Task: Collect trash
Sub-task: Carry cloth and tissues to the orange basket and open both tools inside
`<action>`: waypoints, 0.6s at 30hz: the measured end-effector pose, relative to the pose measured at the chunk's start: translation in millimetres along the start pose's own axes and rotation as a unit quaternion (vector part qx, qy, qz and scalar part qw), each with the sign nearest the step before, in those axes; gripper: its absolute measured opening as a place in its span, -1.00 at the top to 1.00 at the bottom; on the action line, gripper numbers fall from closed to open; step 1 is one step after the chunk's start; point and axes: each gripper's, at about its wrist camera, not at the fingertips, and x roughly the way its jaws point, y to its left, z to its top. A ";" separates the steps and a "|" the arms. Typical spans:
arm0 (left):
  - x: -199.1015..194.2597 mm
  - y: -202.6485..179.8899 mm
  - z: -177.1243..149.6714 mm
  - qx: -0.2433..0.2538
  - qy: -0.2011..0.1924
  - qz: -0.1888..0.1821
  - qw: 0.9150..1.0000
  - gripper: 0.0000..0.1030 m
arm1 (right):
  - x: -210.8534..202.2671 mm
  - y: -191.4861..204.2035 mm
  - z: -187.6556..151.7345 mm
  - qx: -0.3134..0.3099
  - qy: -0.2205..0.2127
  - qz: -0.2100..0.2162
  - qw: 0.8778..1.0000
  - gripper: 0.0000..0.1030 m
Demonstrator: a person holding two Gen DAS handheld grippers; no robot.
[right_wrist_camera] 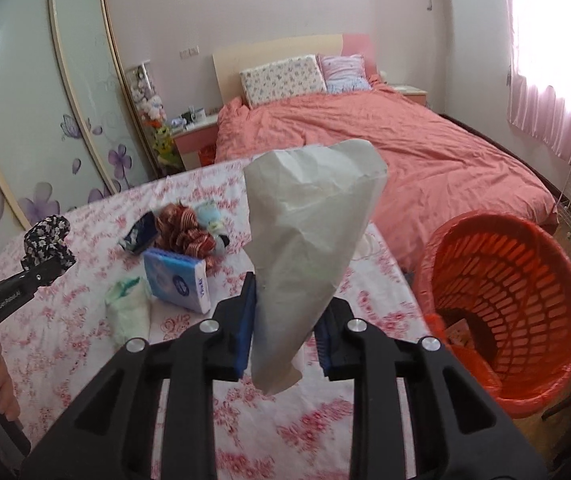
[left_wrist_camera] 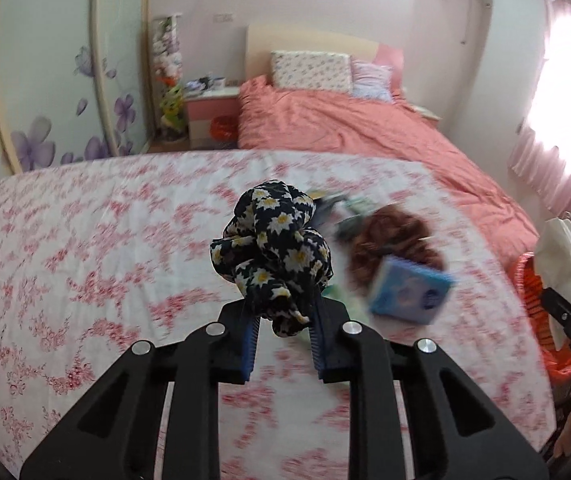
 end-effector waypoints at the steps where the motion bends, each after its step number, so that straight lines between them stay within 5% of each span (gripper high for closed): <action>1: -2.5 -5.5 0.9 0.003 -0.002 -0.006 1.000 0.57 | -4.5 -2.8 0.8 0.002 -0.003 0.000 1.000 0.49; 9: -21.7 -81.8 2.8 0.051 -0.018 -0.083 0.995 0.57 | -50.0 -51.6 6.3 0.028 -0.040 -0.028 0.998 0.49; 18: -17.5 -186.1 -4.8 0.121 -0.010 -0.178 0.976 0.57 | -71.2 -120.8 1.1 0.066 -0.055 -0.077 0.993 0.48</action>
